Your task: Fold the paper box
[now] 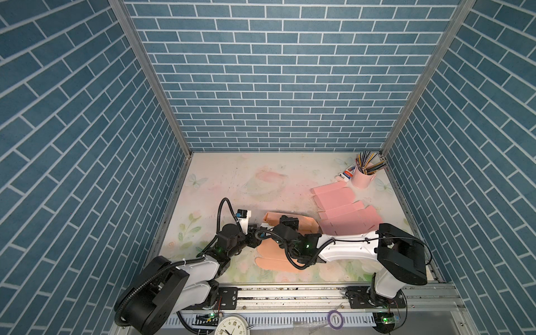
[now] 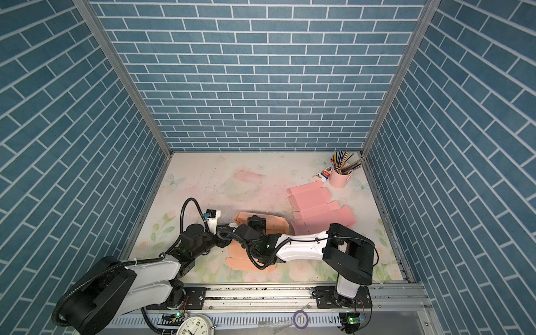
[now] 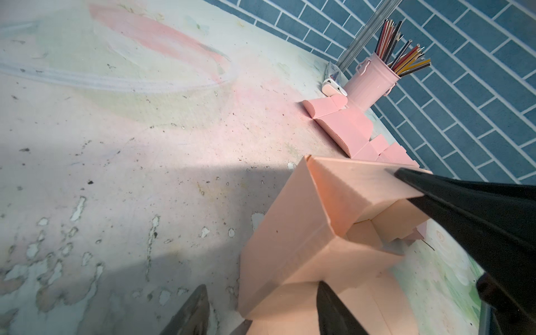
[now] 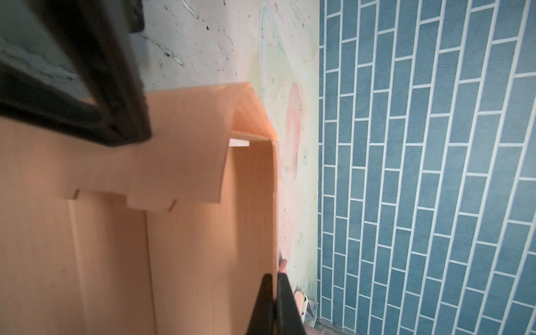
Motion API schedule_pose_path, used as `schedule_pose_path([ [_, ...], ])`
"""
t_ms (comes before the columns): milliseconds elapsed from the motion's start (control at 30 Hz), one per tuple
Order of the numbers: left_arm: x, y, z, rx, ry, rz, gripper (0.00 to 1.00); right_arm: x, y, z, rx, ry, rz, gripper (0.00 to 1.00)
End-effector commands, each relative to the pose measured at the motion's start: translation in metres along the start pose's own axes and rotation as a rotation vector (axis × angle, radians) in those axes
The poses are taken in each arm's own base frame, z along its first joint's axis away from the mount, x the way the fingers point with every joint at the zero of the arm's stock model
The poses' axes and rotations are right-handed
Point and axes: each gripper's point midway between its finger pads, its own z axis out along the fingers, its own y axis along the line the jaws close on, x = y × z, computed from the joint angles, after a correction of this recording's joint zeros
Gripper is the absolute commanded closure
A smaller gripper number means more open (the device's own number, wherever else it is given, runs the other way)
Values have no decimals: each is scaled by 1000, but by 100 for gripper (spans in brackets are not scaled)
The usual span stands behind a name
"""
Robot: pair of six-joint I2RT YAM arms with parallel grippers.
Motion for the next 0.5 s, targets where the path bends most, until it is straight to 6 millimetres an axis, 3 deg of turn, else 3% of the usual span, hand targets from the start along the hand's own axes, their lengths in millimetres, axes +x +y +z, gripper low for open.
schedule_pose_path([
  [0, -12, -8, 1, 26, -59, 60, 40, -1, 13, 0, -5, 4, -48, 100],
  [200, -6, -13, 4, 53, -58, 74, 41, -4, 15, 0, -2, -1, -42, 100],
  [467, -9, -14, 13, 31, -63, 116, 50, -7, 17, -2, -5, -7, -30, 100],
])
